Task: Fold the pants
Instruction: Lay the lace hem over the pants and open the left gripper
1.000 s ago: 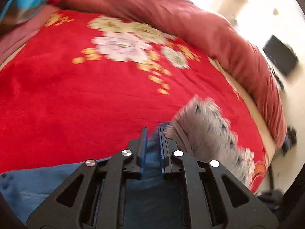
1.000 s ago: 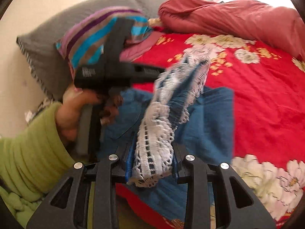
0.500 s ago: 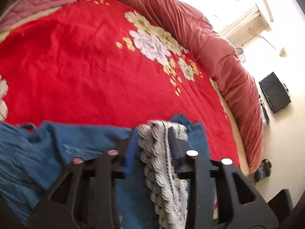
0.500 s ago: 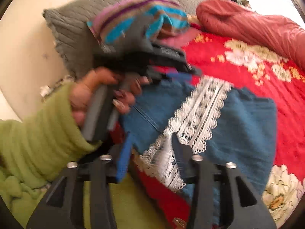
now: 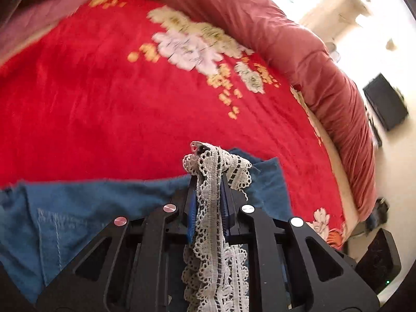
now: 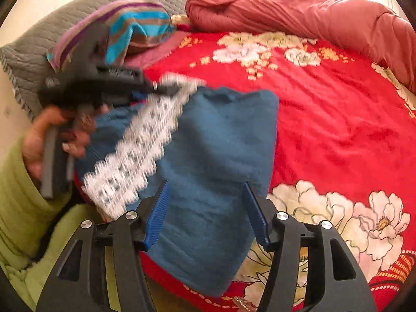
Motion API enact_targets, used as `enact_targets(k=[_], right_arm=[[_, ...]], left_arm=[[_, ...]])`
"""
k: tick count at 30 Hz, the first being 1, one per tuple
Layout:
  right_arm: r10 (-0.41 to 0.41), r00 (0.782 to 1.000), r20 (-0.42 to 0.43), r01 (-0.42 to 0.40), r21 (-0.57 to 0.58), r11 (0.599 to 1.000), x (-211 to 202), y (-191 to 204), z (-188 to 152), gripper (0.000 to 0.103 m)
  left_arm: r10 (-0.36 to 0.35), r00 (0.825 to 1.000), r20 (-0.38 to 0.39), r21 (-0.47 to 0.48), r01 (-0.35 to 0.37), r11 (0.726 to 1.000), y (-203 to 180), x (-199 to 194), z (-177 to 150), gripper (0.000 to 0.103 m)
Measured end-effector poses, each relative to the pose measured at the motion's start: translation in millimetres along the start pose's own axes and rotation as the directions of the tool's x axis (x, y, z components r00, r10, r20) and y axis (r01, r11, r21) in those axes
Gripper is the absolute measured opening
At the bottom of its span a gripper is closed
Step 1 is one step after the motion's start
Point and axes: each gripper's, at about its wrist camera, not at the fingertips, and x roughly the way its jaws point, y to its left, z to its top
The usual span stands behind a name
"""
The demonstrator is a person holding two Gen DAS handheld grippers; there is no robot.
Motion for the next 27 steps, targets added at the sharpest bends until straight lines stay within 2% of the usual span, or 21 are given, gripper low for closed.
enact_targets(k=[1, 3, 4, 7, 11, 14, 16, 18, 20, 27], right_arm=[[-0.013, 1.000, -0.012, 0.013, -0.010, 1.000, 4, 2, -1, 0.056], [-0.033, 0.999, -0.026, 0.033, -0.027, 0.999, 10, 5, -4, 0.057], [-0.037, 0.999, -0.027, 0.036, -0.034, 0.999, 9, 7, -7, 0.059], [-0.029, 0.999, -0.021, 0.028, -0.036, 0.999, 4, 7, -8, 0.060], [-0.018, 1.000, 0.008, 0.018, 0.002, 1.000, -10, 1, -5, 0.061], [-0.023, 0.999, 0.040, 0.022, 0.021, 1.000, -21, -5, -4, 0.061], [-0.029, 0.998, 0.049, 0.027, 0.026, 0.999, -25, -9, -4, 0.061], [-0.025, 0.998, 0.051, 0.023, 0.030, 0.999, -27, -10, -6, 0.060], [-0.014, 0.998, 0.058, 0.013, 0.026, 1.000, -28, -9, -7, 0.060], [0.031, 0.998, 0.063, -0.030, -0.026, 0.999, -23, 8, -6, 0.060]], left_arm=[[0.022, 1.000, 0.000, 0.024, -0.022, 0.999, -2, 3, 1, 0.010], [0.107, 0.994, -0.027, 0.054, -0.105, 0.993, 3, 15, -1, 0.021], [0.123, 0.992, -0.037, 0.048, -0.121, 0.991, 7, 17, -4, 0.024], [0.101, 0.995, -0.021, -0.001, -0.101, 0.995, 17, 6, -13, 0.025], [0.122, 0.992, 0.031, 0.007, -0.122, 0.992, 15, -32, -30, 0.025], [0.129, 0.991, 0.041, 0.002, -0.129, 0.992, 10, -55, -52, 0.025], [0.110, 0.994, 0.027, -0.013, -0.110, 0.994, 8, -66, -73, 0.026], [0.043, 0.999, -0.015, -0.068, -0.044, 0.997, 9, -70, -96, 0.025], [-0.034, 0.997, -0.067, -0.129, 0.025, 0.991, 9, -67, -117, 0.025], [-0.027, 0.994, -0.109, -0.140, 0.011, 0.990, -2, -46, -121, 0.025]])
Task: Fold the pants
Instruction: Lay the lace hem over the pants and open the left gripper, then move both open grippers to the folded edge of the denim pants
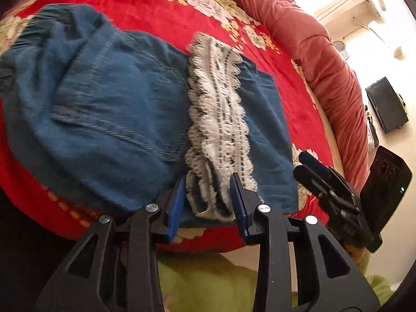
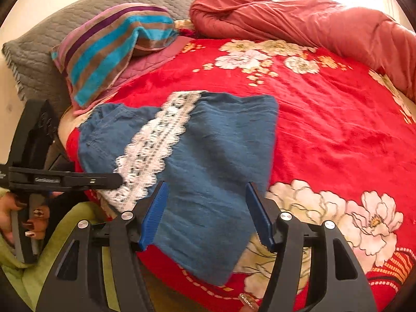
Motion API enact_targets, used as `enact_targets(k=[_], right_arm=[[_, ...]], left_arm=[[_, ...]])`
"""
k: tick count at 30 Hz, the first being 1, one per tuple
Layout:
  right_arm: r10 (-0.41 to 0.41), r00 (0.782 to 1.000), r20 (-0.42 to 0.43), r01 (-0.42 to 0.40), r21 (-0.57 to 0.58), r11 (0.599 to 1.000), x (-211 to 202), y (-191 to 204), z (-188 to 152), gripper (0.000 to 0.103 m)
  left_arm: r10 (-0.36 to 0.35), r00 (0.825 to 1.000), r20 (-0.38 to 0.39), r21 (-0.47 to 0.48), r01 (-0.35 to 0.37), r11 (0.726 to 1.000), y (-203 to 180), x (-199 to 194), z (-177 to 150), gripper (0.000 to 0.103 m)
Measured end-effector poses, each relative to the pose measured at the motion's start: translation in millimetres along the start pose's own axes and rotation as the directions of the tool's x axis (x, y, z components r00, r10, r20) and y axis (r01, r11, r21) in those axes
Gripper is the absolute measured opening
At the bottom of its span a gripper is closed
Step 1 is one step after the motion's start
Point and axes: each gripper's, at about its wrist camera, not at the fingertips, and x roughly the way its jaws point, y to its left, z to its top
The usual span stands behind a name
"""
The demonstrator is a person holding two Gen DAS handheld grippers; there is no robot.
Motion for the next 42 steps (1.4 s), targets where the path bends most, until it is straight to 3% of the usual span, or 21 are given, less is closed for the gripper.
enact_targets(k=[1, 4, 6, 10, 13, 17, 21, 23, 27, 31, 35, 42], right_arm=[[0.004, 1.000, -0.008, -0.004, -0.005, 1.000, 3, 2, 0, 0.060], [-0.013, 0.999, -0.049, 0.012, -0.025, 1.000, 17, 5, -3, 0.059], [-0.045, 0.995, -0.087, 0.043, -0.027, 0.999, 22, 3, -8, 0.053], [-0.067, 0.994, -0.092, 0.065, -0.028, 0.997, 13, 0, -15, 0.052], [-0.069, 0.992, -0.109, 0.068, -0.014, 0.998, 21, -2, -25, 0.053], [-0.072, 0.992, -0.107, 0.070, -0.025, 0.997, 20, -1, -25, 0.054], [-0.002, 0.999, -0.048, 0.004, 0.047, 0.999, -1, -12, -16, 0.057], [-0.005, 1.000, -0.011, 0.006, 0.068, 0.998, -9, -18, -11, 0.059], [-0.028, 0.999, 0.030, 0.025, 0.093, 0.995, -16, -32, 10, 0.059], [-0.033, 0.996, 0.080, 0.030, 0.046, 0.998, -17, -31, 40, 0.059], [-0.035, 0.997, 0.068, 0.038, -0.042, 0.998, 2, -19, 66, 0.053], [-0.064, 0.997, -0.032, 0.059, -0.136, 0.989, 66, -3, 83, 0.047]], left_arm=[[0.011, 1.000, -0.005, 0.008, -0.011, 1.000, -1, 4, 0, 0.015], [0.027, 1.000, -0.010, 0.039, -0.026, 0.999, -3, 6, -3, 0.009], [0.035, 0.999, 0.004, 0.066, -0.036, 0.997, -6, -3, -5, 0.007], [0.101, 0.994, 0.033, 0.136, -0.105, 0.985, -11, -15, -13, 0.006], [0.076, 0.997, -0.008, 0.087, -0.075, 0.993, 3, -5, -12, 0.008], [0.049, 0.999, -0.005, 0.072, -0.049, 0.996, 8, -8, -10, 0.010], [0.105, 0.990, 0.089, 0.139, -0.117, 0.983, -8, -33, -12, 0.016], [0.136, 0.979, 0.154, 0.179, -0.163, 0.970, -22, -46, -9, 0.016], [0.153, 0.967, 0.204, 0.263, -0.205, 0.943, -50, -50, 0, 0.016], [0.170, 0.970, 0.175, 0.342, -0.222, 0.913, -67, -23, 6, 0.015], [0.249, 0.966, 0.072, 0.346, -0.259, 0.902, -47, 28, 2, 0.014], [0.225, 0.970, 0.091, 0.342, -0.243, 0.908, -42, 21, -4, 0.015]])
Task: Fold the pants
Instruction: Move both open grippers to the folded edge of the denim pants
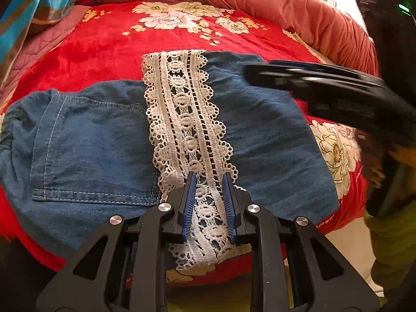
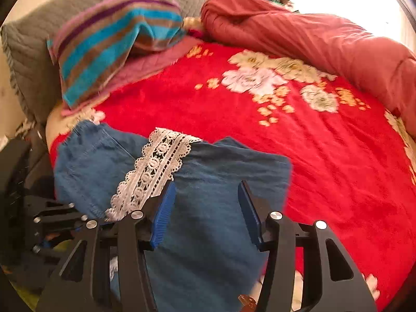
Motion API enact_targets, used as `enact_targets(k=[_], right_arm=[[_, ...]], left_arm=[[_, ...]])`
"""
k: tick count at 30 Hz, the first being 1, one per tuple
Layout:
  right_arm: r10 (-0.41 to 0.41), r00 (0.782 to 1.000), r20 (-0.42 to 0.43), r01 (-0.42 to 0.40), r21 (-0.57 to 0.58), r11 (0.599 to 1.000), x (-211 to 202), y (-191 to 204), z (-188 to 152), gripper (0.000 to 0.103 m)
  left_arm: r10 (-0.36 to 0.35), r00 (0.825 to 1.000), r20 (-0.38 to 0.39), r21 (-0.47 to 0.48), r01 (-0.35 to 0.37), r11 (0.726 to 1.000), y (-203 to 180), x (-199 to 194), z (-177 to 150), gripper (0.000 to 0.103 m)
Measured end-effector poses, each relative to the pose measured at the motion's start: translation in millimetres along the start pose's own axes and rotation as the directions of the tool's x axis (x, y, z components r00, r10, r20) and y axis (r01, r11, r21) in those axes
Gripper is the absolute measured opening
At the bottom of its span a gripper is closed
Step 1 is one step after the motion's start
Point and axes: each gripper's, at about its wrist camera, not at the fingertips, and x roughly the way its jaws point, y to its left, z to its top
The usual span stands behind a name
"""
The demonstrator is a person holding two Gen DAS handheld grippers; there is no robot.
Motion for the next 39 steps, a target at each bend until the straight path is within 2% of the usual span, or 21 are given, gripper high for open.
enact_targets(k=[3, 5, 8, 12, 18, 28, 31, 35, 37, 38, 39], right_arm=[[-0.119, 0.991, -0.058, 0.118, -0.016, 0.993, 33, -13, 1, 0.047], [-0.152, 0.986, -0.070, 0.153, 0.009, 0.988, 45, -28, -2, 0.047], [-0.112, 0.992, -0.065, 0.118, 0.101, 0.988, 49, -47, -7, 0.046], [-0.134, 0.989, -0.058, 0.139, 0.088, 0.986, 47, -43, -7, 0.043], [-0.051, 0.999, 0.014, 0.047, 0.195, 0.980, 9, -45, -14, 0.047], [-0.042, 0.994, 0.104, 0.015, 0.249, 0.968, -49, -46, -36, 0.076], [-0.048, 0.992, 0.113, 0.018, 0.248, 0.969, -58, -45, -40, 0.076], [-0.052, 0.991, 0.126, 0.018, 0.258, 0.966, -67, -45, -42, 0.076], [-0.055, 0.990, 0.133, 0.020, 0.249, 0.968, -72, -41, -41, 0.076], [-0.056, 0.989, 0.135, 0.022, 0.243, 0.970, -74, -40, -40, 0.082], [-0.061, 0.987, 0.147, 0.025, 0.236, 0.971, -78, -37, -39, 0.095]], left_arm=[[-0.010, 1.000, 0.001, -0.008, 0.010, 1.000, -2, 1, 1, 0.014], [-0.016, 1.000, 0.003, -0.011, 0.016, 1.000, -2, 1, 2, 0.014], [-0.025, 1.000, 0.006, -0.014, 0.025, 1.000, -1, 2, 2, 0.014], [-0.030, 1.000, 0.007, -0.017, 0.030, 0.999, 0, 2, 1, 0.014], [-0.043, 0.999, 0.013, -0.013, 0.043, 0.999, 1, -3, -1, 0.017], [-0.038, 0.999, 0.028, 0.011, 0.037, 0.999, -4, -17, -4, 0.031], [-0.017, 0.999, 0.039, 0.000, 0.017, 1.000, -1, -26, -6, 0.044], [-0.017, 0.998, 0.066, -0.027, 0.019, 0.999, 7, -41, -9, 0.046], [-0.012, 0.996, 0.083, -0.037, 0.015, 0.999, 10, -49, -10, 0.053], [-0.012, 0.996, 0.091, -0.039, 0.015, 0.999, 11, -53, -11, 0.054], [-0.010, 0.995, 0.098, -0.043, 0.015, 0.999, 12, -56, -11, 0.056]])
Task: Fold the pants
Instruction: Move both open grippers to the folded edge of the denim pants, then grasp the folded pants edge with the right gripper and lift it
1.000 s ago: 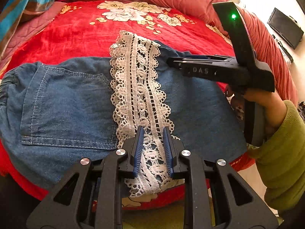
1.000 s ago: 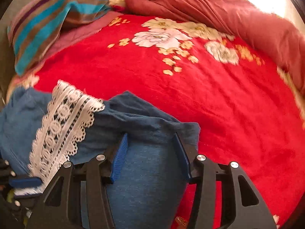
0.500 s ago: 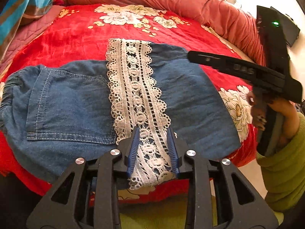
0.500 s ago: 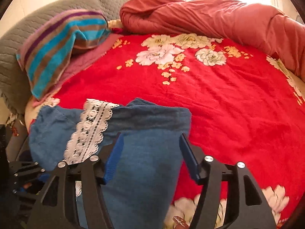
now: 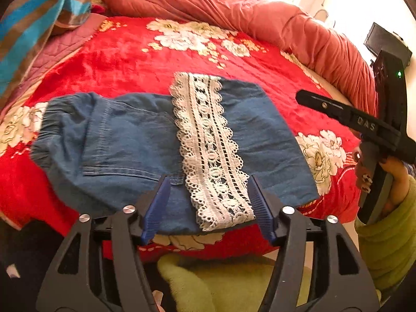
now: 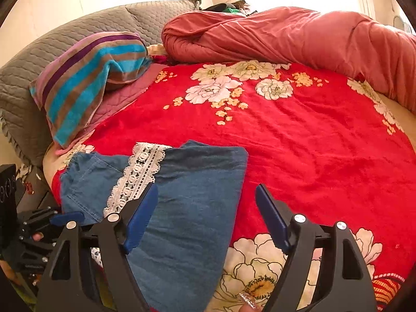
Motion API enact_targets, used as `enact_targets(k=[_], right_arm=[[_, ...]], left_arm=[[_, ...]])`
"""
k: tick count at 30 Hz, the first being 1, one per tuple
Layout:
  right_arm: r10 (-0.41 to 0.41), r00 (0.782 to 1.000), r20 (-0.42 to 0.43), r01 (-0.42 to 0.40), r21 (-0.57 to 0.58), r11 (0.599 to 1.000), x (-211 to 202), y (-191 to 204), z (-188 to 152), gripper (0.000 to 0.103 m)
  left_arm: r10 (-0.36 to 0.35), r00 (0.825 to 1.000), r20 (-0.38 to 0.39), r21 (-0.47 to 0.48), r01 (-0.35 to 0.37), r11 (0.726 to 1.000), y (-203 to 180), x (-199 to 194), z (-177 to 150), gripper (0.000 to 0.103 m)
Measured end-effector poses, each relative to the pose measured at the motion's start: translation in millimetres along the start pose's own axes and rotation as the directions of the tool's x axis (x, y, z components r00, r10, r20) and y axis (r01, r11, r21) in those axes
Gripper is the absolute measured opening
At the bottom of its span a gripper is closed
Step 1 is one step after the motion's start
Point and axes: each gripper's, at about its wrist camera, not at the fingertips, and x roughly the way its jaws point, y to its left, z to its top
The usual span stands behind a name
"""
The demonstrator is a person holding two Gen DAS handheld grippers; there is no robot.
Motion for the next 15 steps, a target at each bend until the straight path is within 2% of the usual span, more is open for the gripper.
enact_targets(k=[6, 9, 15], right_arm=[[0.010, 0.999, 0.035, -0.009, -0.040, 0.999, -15, 16, 6, 0.096], [0.020, 0.999, 0.042, -0.018, -0.066, 0.998, -17, 27, 11, 0.096], [0.045, 0.998, 0.049, -0.038, -0.129, 0.991, -14, 54, 27, 0.096]], left_arm=[[0.033, 0.999, 0.043, -0.014, -0.033, 0.999, 8, -18, -1, 0.072], [0.073, 0.996, 0.059, -0.033, -0.071, 0.997, 14, -26, -3, 0.085], [0.101, 0.992, 0.079, -0.095, -0.093, 0.991, 36, -39, -5, 0.093]])
